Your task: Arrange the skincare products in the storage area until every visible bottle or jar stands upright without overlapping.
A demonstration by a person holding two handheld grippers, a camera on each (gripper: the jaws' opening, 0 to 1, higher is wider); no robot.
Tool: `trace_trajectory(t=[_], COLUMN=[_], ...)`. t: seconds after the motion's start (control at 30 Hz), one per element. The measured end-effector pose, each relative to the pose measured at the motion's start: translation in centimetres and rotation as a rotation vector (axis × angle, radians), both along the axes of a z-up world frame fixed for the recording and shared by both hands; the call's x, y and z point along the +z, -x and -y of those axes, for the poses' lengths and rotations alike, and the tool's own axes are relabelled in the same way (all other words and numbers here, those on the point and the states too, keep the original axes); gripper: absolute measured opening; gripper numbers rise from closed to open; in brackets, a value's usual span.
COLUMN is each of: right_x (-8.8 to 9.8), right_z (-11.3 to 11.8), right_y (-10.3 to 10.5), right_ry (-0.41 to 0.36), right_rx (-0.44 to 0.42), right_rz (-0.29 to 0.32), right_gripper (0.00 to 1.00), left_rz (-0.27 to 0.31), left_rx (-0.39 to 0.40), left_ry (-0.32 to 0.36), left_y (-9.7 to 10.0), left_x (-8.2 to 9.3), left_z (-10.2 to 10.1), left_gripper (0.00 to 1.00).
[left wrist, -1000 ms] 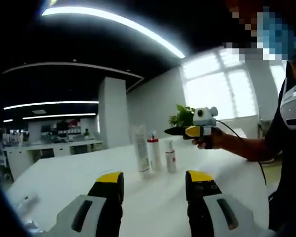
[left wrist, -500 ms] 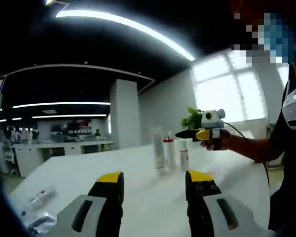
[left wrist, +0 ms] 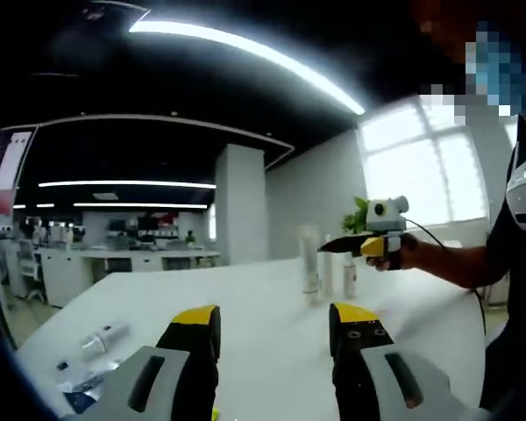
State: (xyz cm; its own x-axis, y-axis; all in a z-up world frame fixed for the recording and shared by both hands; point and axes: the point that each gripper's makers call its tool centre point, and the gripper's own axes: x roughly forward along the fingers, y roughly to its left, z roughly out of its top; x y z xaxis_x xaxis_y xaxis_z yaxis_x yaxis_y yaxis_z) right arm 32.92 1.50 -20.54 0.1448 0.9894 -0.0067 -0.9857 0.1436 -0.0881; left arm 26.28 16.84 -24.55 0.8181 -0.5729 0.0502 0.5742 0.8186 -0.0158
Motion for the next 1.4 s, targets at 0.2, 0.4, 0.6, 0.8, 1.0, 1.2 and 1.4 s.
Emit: trace_trajectory(t=[0.2,0.4,0.6,0.8,1.0,1.2,1.4], right_x=[-0.3,-0.4,-0.8,-0.9,-1.3,-1.5,-2.0], right_z=[-2.5,-4.3,-6.0,-7.6,-9.3,-10.8,-12.1], right_y=[0.1,0.2,0.4,0.4,0.4,0.0,-0.3], right_ry=[0.034,0.052,0.076,0.093,0.122,0.131,0.144], right_rx=[0.032,0.051,0.068,0.084,0.104,0.121,0.133], right_rz=[-0.003,-0.002,-0.003,0.003,0.014,0.013,0.008], right_gripper=[0.45,0.45,0.45,0.45,0.45,0.44,0.44], left_rz=[0.000,0.003,0.008,0.009,0.011,-0.002,0.005], left_rx=[0.031,0.046,0.067,0.085,0.108,0.118,0.135], left_ry=[0.029,0.042,0.062,0.071,0.085,0.101,0.102], left_y=[0.1,0.2,0.2,0.3,0.3,0.2,0.2], left_x=[-0.3,-0.5,-0.7,-0.9,-1.2,-2.1,-1.9], left_z=[-2.2,-3.7,-5.3,-6.5,-7.9,-8.5,-9.5], left_gripper=[0.50,0.50,0.50,0.50,0.50,0.50,0.50])
